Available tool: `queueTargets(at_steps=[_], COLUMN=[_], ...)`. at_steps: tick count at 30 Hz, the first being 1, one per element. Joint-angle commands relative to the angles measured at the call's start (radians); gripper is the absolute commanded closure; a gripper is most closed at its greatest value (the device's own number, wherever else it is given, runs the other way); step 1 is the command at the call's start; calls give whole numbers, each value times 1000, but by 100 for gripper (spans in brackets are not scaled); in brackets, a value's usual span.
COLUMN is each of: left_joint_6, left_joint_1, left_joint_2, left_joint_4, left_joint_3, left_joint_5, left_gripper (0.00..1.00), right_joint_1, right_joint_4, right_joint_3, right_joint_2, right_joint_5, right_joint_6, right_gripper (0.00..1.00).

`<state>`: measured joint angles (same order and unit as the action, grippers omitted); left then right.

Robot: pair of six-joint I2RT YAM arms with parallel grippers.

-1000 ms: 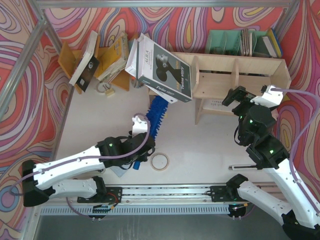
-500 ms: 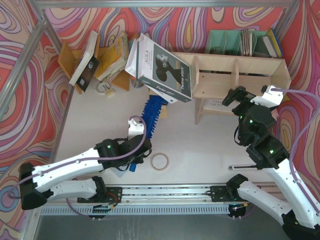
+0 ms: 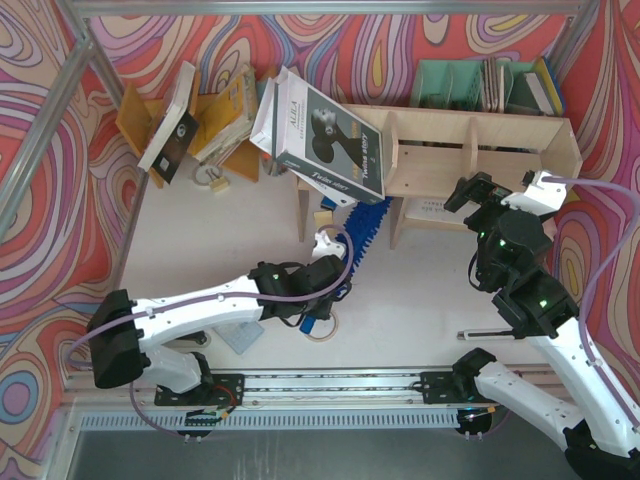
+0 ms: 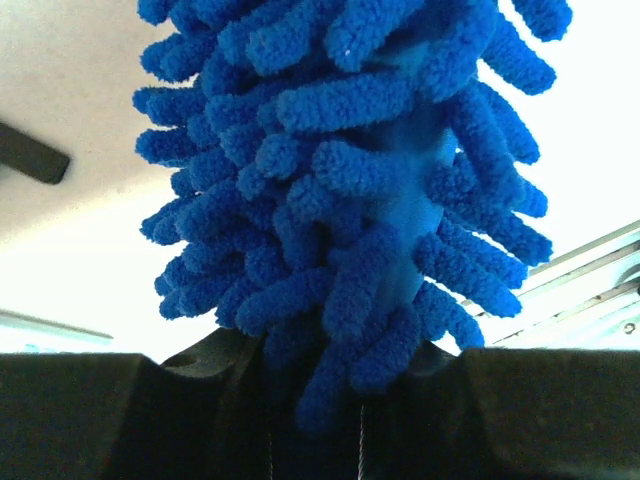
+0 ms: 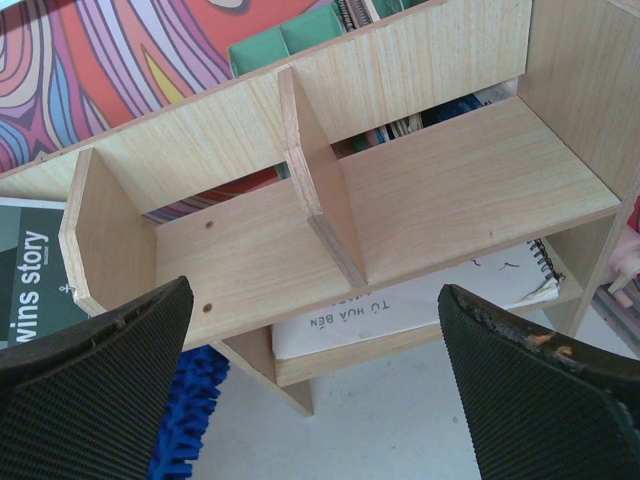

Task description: Dust the bookshelf with a duster

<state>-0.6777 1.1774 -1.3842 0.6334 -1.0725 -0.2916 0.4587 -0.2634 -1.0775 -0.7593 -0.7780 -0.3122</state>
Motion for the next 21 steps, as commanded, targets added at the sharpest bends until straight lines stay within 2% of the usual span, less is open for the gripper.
queueTargets(at_steps=[1, 12, 21], left_joint_6=[44, -4, 29], left_joint_1=[10, 13, 60], left_joint_2=[-43, -29, -90], left_joint_4=[-80, -36, 20], left_joint_3=[-50, 104, 26], left_joint_5=[25, 91, 100], left_gripper=[100, 100, 100], right_joint_1=[1, 0, 1], right_joint_4=[-6, 9, 8], right_joint_3=[7, 13, 4], right_joint_2=[11, 1, -6], right_joint_5=[-23, -24, -24], right_joint_6=[1, 7, 10], right_gripper=[1, 1, 1])
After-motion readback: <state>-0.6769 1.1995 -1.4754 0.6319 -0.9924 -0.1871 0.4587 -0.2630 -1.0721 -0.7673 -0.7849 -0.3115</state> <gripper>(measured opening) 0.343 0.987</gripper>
